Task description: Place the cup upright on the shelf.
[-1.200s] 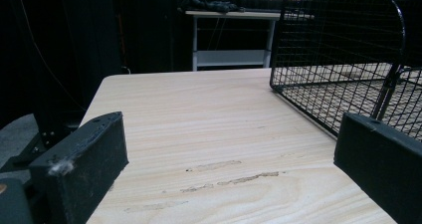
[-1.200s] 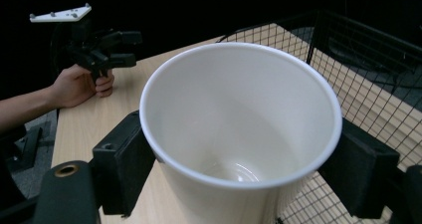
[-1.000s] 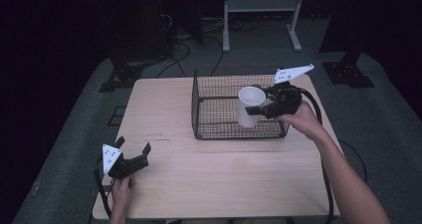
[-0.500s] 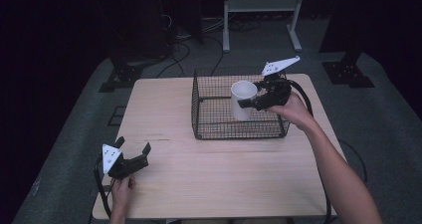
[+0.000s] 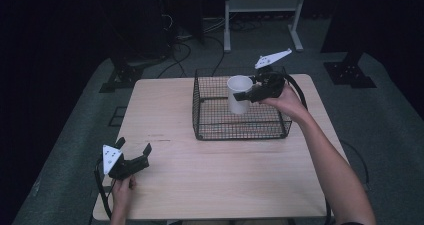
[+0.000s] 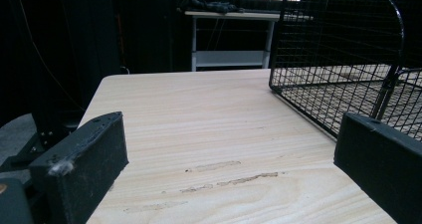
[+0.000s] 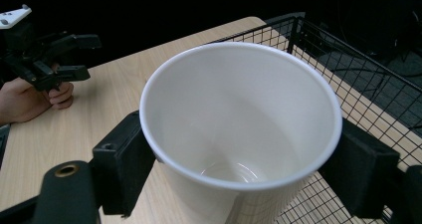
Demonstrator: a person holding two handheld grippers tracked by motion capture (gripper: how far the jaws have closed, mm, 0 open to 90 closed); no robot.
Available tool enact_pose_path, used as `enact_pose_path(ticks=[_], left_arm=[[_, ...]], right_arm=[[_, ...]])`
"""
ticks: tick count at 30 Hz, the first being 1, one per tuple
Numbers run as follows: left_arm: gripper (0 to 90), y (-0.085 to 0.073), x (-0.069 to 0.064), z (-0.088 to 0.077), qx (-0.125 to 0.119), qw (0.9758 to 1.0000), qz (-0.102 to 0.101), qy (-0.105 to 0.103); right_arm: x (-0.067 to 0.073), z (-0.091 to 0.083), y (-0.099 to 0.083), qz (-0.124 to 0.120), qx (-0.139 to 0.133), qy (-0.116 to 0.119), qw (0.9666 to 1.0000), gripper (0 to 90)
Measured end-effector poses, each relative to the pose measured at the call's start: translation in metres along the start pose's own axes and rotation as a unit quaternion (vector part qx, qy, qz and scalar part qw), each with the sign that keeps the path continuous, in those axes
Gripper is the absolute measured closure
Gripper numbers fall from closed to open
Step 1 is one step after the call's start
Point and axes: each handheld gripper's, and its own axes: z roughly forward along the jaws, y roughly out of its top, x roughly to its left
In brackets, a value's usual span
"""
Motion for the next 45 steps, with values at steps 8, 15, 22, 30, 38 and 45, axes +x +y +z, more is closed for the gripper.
enact_pose_path(ticks=[8,15,22,30,38,45], left_arm=[[0.0,0.0,0.0,0.0,-0.001,1.0,-0.001,-0.001],[0.0,0.0,0.001,0.0,0.0,1.0,-0.003,-0.001],[0.0,0.0,0.001,0.0,0.0,1.0,-0.003,-0.001],[0.0,0.0,0.001,0.0,-0.001,1.0,-0.005,-0.001],[0.0,0.0,0.001,0.0,0.0,1.0,-0.004,-0.001],[0.0,0.0,0.001,0.0,-0.001,1.0,-0.006,-0.002]], right_arm=[[-0.008,0.013,0.006,0.005,0.006,0.0,1.0,20.0],[-0.018,0.028,0.004,0.012,0.011,0.002,0.9999,20.0],[-0.028,0.043,-0.004,0.024,0.016,0.009,0.9995,19.9],[-0.035,0.058,-0.01,0.033,0.019,0.014,0.9992,19.9],[-0.042,0.072,-0.018,0.046,0.026,0.015,0.9985,19.9],[-0.048,0.078,-0.024,0.059,0.026,0.013,0.9979,19.9]])
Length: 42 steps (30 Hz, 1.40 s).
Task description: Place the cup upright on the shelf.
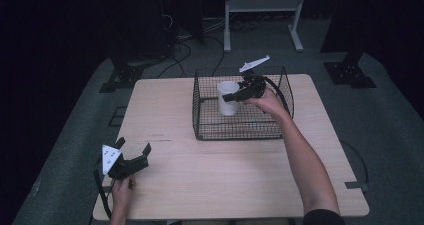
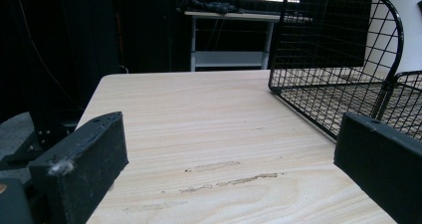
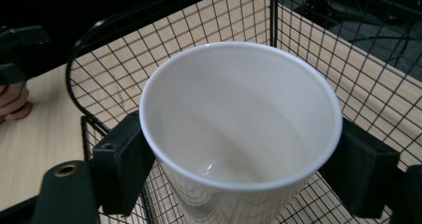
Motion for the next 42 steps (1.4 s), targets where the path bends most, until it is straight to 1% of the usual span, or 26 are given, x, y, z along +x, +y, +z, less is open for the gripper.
enact_pose_path(ticks=[3,9,18,21,25,33,38,42], left_arm=[[0.0,0.0,0.0,0.0,0.001,1.0,0.003,0.0],[0.0,0.0,0.0,0.0,0.0,1.0,0.001,0.001],[0.0,0.0,0.0,0.0,0.001,1.0,0.002,0.0],[0.0,0.0,0.0,0.0,0.001,1.0,0.001,0.0],[0.0,0.0,0.0,0.0,0.0,1.0,0.001,0.0],[0.0,0.0,0.0,0.0,0.001,1.0,0.001,0.0],[0.0,0.0,0.0,0.0,0.001,1.0,0.001,-0.001],[0.0,0.0,0.0,0.0,0.001,1.0,0.001,0.0]], right_arm=[[-0.004,0.005,-0.004,0.006,0.007,-0.007,0.9999,19.8],[-0.009,0.009,-0.008,0.012,0.017,-0.009,0.9997,19.9],[-0.013,0.015,-0.011,0.018,0.021,-0.013,0.9995,19.8],[-0.014,0.017,-0.013,0.019,0.029,-0.018,0.9992,19.8],[-0.018,0.02,-0.016,0.023,0.032,-0.021,0.999,19.8],[-0.02,0.027,-0.019,0.03,0.043,-0.02,0.9984,19.8],[-0.02,0.03,-0.021,0.03,0.048,-0.021,0.9982,19.8],[-0.02,0.031,-0.022,0.027,0.058,-0.024,0.9976,19.7]])
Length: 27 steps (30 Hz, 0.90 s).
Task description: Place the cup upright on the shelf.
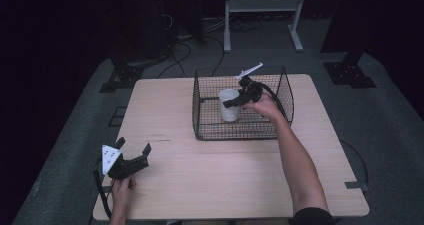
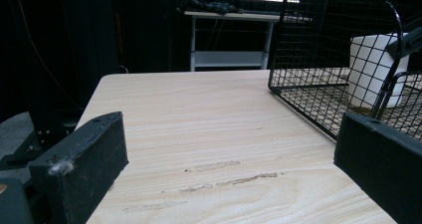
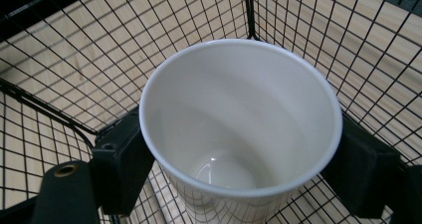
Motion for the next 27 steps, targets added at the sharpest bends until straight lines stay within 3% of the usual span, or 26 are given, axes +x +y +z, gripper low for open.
enact_pose_path(ticks=[9,19,27], left_arm=[[0.0,0.0,0.0,0.0,0.0,1.0,0.0,0.0],[0.0,0.0,0.0,0.0,0.001,1.0,0.002,0.0],[0.0,0.0,0.0,0.0,0.0,1.0,0.002,0.0]], right_arm=[[0.002,-0.001,0.0,-0.006,0.01,-0.001,0.9999,19.6],[0.013,-0.001,0.001,-0.036,0.03,-0.01,0.9989,18.9],[0.017,-0.002,0.001,-0.048,0.025,-0.015,0.9984,17.8]])
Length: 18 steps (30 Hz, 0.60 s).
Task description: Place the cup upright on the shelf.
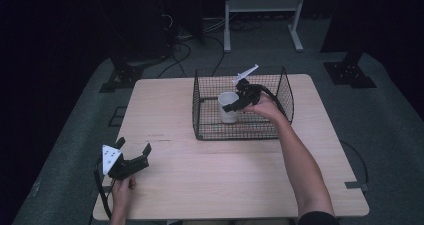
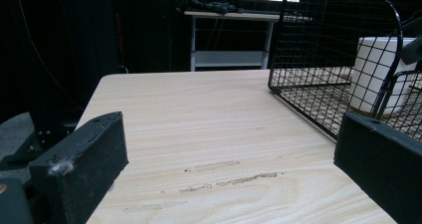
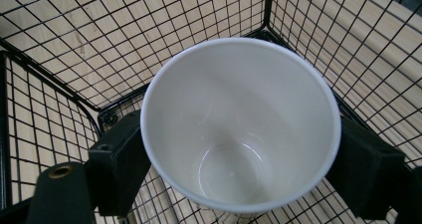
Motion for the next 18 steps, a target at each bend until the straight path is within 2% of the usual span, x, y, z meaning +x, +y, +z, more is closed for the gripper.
enact_pose_path(ticks=[18], left_arm=[[0.0,-0.0001,-0.0002,0.0004,-0.001,1.0,-0.002,0.001]], right_arm=[[0.0036,-0.0072,0.0009,0.002,-0.018,-0.001,0.9998,12.7]])
